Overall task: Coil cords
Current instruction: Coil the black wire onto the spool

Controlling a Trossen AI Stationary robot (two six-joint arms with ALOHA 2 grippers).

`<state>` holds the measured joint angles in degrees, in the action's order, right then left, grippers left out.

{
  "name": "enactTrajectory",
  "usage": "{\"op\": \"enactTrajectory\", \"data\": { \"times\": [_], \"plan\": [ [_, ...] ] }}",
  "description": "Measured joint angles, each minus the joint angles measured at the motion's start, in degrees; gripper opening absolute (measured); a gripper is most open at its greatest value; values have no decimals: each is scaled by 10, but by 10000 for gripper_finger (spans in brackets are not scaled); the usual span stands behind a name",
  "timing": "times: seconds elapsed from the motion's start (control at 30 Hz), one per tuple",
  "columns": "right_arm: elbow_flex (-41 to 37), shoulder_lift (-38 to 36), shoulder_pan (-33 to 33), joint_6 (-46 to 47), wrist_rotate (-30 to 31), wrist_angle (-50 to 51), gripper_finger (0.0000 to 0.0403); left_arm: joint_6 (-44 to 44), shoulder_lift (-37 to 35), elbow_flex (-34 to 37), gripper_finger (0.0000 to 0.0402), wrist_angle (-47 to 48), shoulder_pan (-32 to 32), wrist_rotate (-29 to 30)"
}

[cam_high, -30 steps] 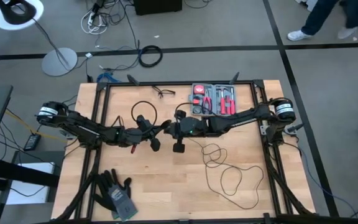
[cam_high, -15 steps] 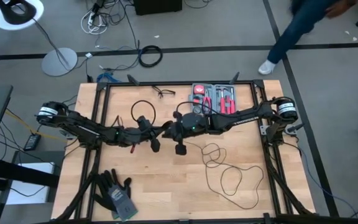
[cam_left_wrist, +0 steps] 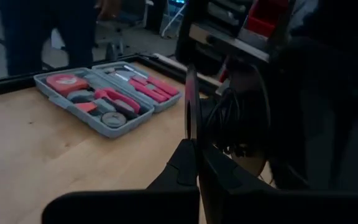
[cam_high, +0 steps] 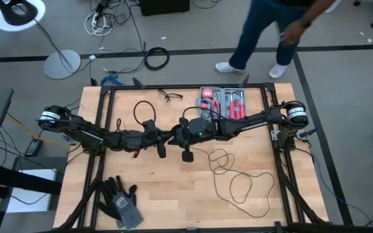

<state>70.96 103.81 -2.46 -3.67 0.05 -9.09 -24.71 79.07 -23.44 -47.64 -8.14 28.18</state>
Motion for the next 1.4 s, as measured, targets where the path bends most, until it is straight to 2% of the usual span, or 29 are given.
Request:
{"op": "enactTrajectory", "data": {
  "times": [0.17, 0.53, 0.73, 0.93, 1.03, 1.17, 1.4],
  "plan": [
    [0, -1, 0, -9, 12, -19, 0, -25, 0, 0, 0, 52, 0, 0],
    [0, -13, 9, -6, 31, -12, 0, -27, 0, 0, 0, 82, 0, -15],
    [0, -51, 9, 7, 83, 90, 0, -27, 0, 0, 0, 115, 0, -12],
    [0, -78, 9, 59, 185, 251, 0, -26, 0, 0, 0, 125, 0, -8],
    [-1, -77, 10, 82, 196, 313, 0, -26, 0, 0, 0, 124, 0, -8],
    [-44, -75, 12, 114, 195, 294, 4, -26, 0, 0, 0, 116, 0, -7],
    [-153, -74, 10, 161, 194, 155, 32, -26, 0, 0, 0, 108, 0, -7]
  ]
}}
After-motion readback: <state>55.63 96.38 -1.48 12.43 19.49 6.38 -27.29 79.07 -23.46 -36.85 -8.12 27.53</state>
